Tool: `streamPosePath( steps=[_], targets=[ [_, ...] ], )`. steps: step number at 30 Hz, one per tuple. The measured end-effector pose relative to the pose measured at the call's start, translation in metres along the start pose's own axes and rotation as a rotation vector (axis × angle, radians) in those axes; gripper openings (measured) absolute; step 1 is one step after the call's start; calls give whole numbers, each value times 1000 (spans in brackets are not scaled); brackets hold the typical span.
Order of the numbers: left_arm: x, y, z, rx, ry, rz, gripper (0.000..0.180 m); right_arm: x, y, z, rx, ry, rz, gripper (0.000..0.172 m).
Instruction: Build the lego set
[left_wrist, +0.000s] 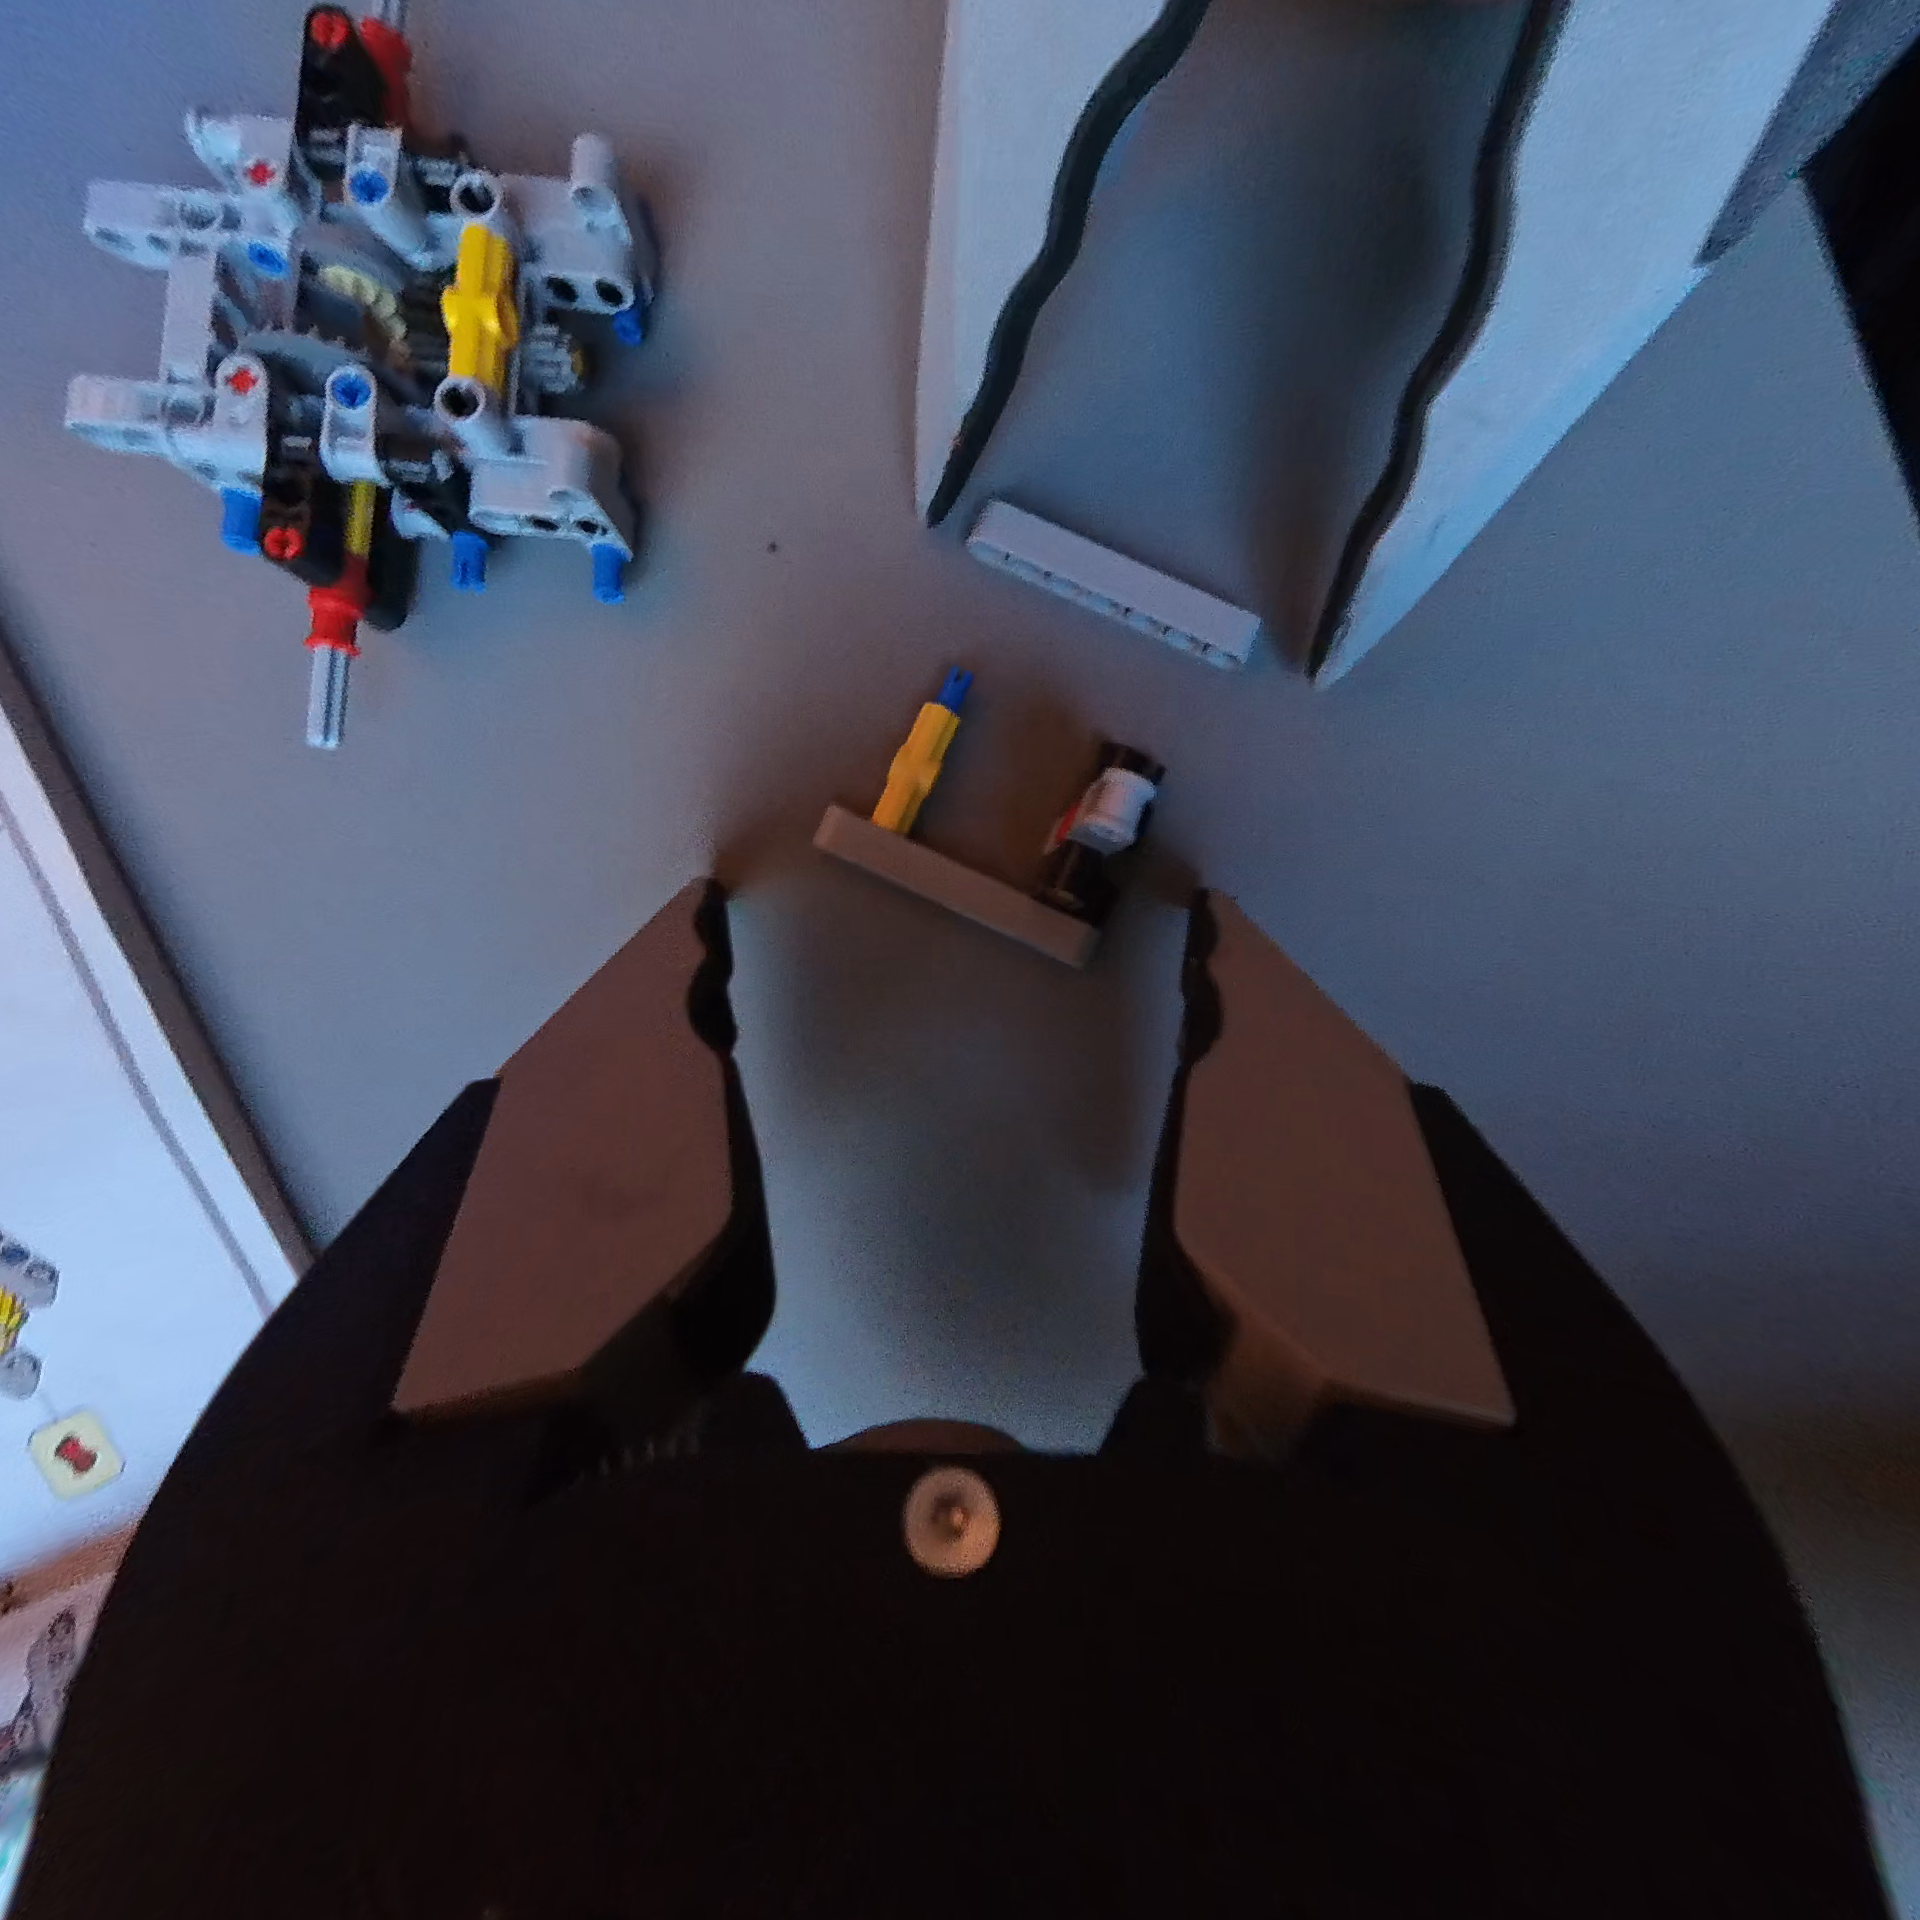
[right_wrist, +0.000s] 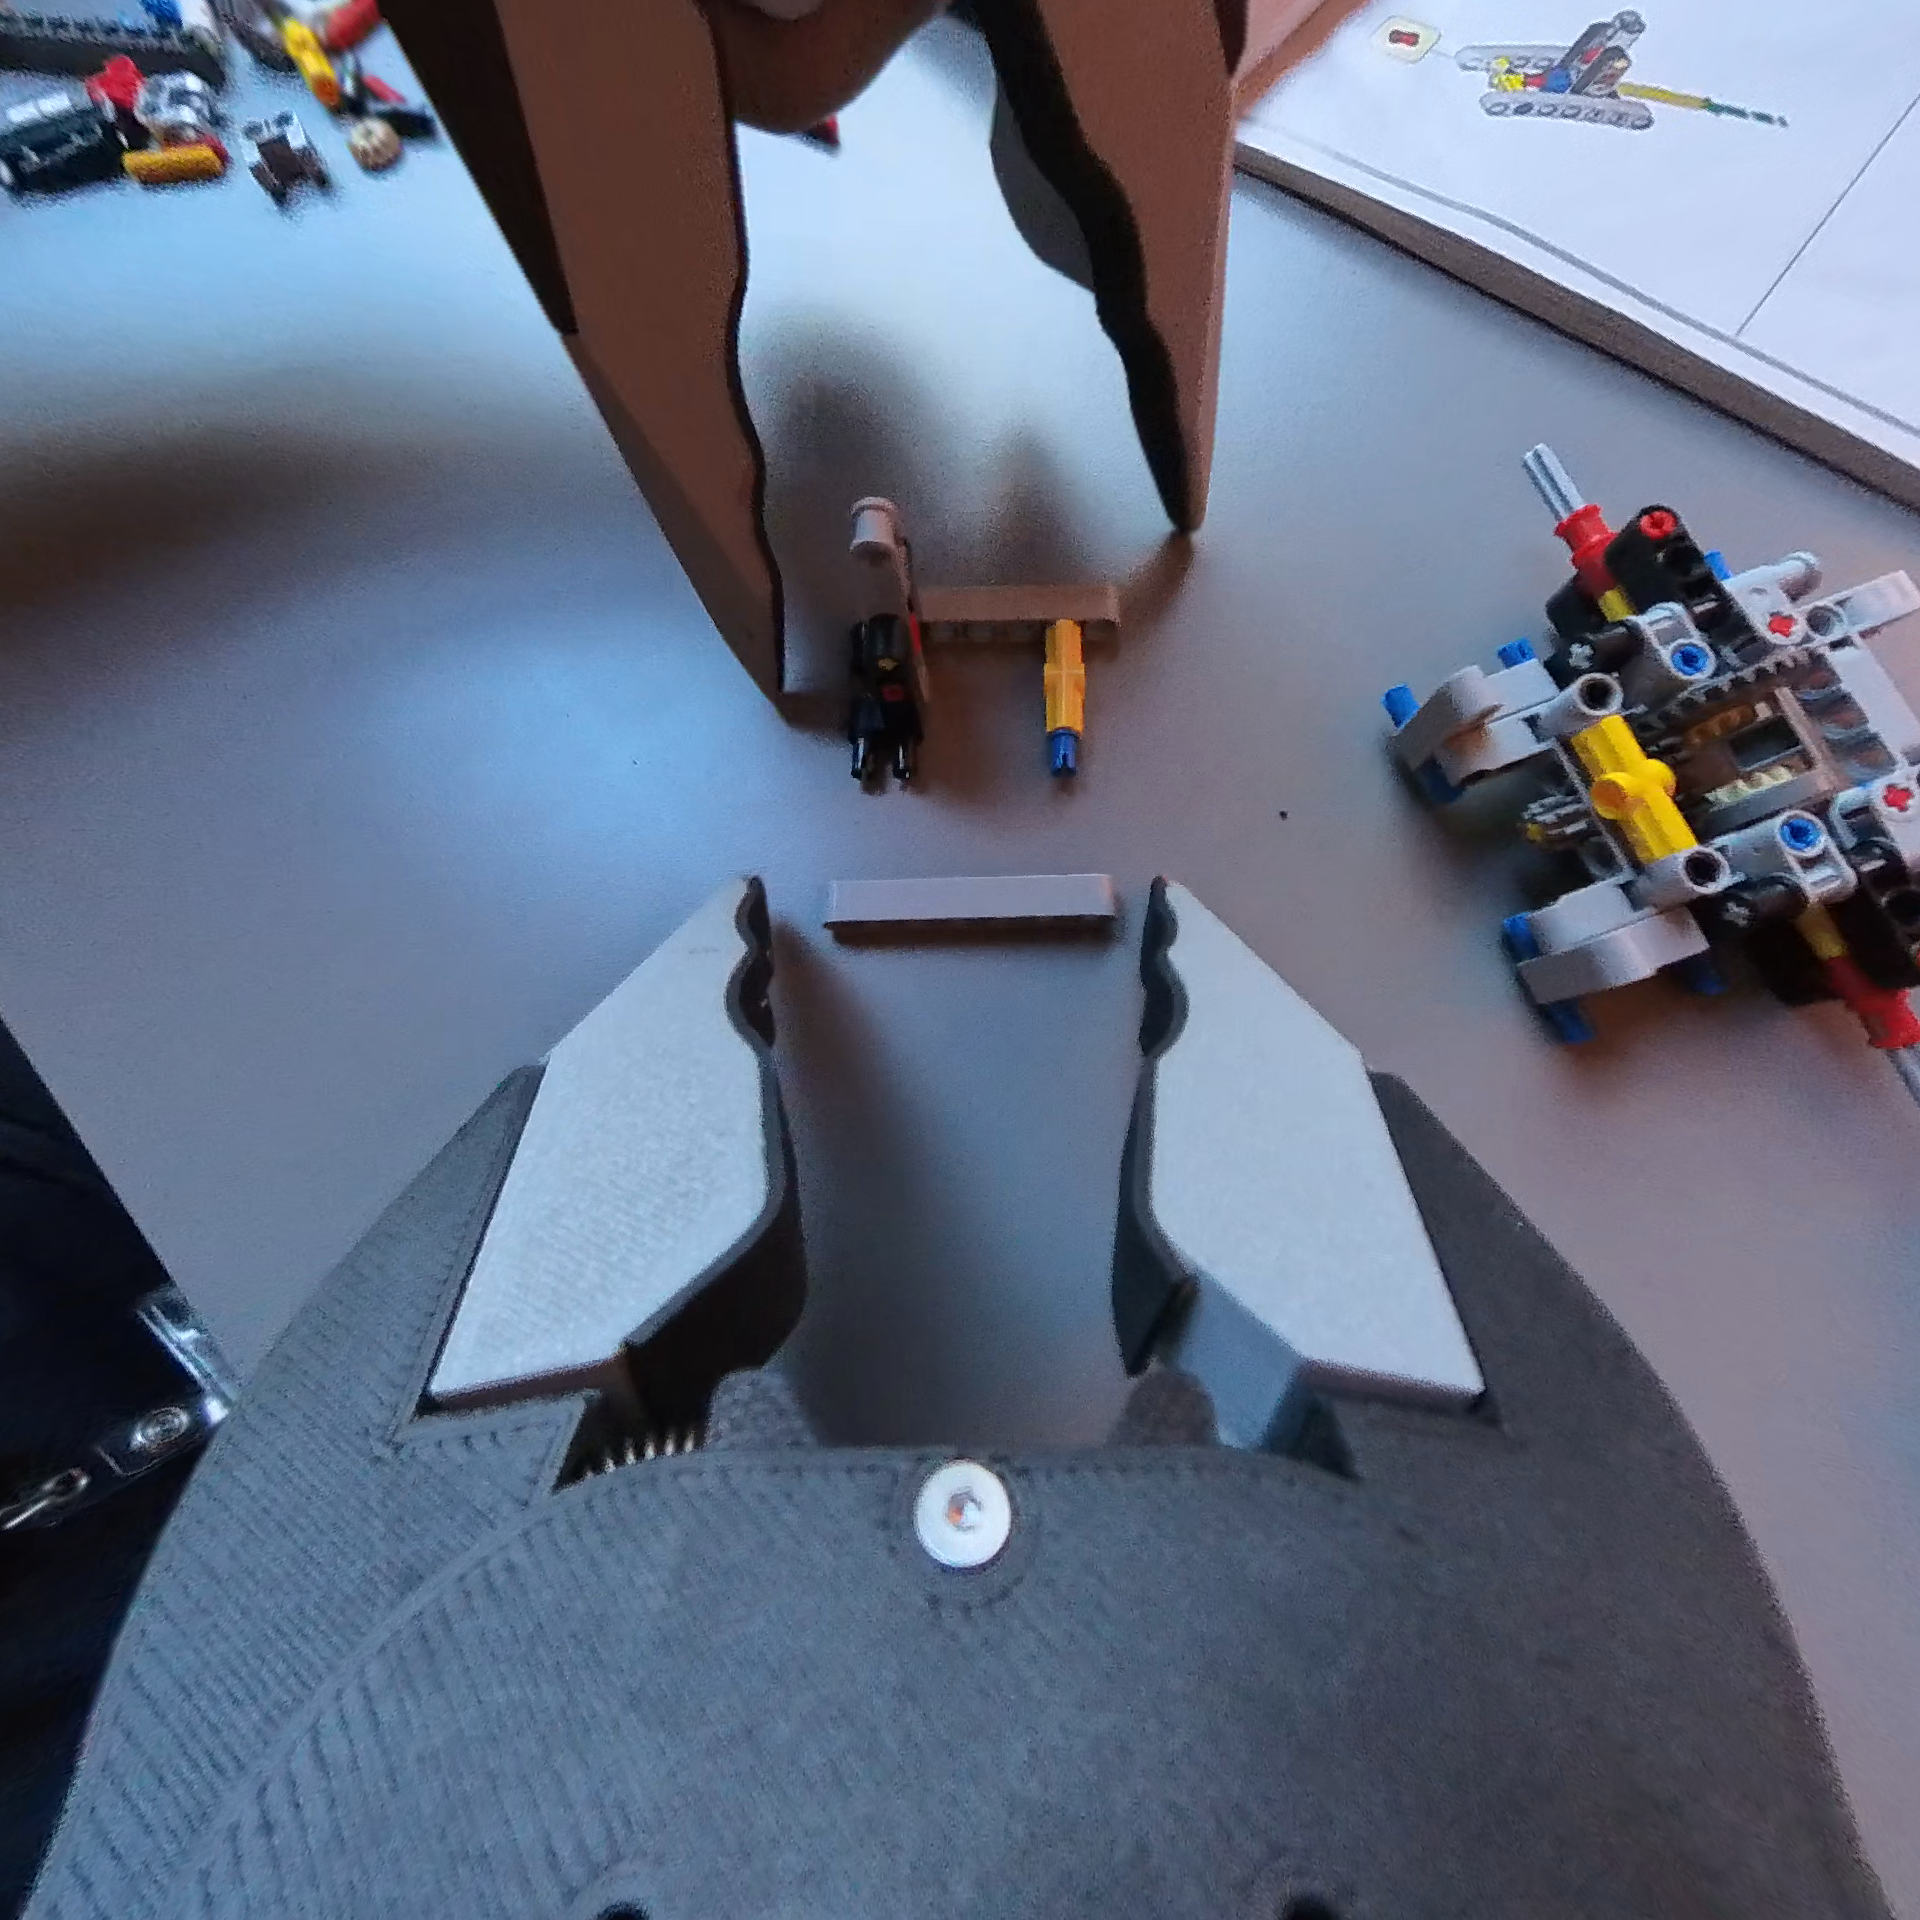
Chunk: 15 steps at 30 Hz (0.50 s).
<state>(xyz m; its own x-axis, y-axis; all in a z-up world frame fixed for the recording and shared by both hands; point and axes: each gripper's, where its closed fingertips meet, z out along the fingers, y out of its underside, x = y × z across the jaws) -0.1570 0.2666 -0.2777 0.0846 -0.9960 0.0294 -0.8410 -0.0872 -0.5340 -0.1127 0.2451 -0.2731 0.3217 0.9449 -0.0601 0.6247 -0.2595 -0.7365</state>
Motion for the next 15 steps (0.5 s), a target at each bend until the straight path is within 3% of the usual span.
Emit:
streamPosePath(
  steps=[6,10,15],
  targets=[
    [2,-2,0,59,29,30,79,-4,2,0,-10,1,-40,69],
    [6,-6,1,92,51,40,66,-3,3,0,-13,16,-77,59],
    [12,-7,2,95,26,22,63,-2,2,-1,-5,-17,-77,54]
  ],
)
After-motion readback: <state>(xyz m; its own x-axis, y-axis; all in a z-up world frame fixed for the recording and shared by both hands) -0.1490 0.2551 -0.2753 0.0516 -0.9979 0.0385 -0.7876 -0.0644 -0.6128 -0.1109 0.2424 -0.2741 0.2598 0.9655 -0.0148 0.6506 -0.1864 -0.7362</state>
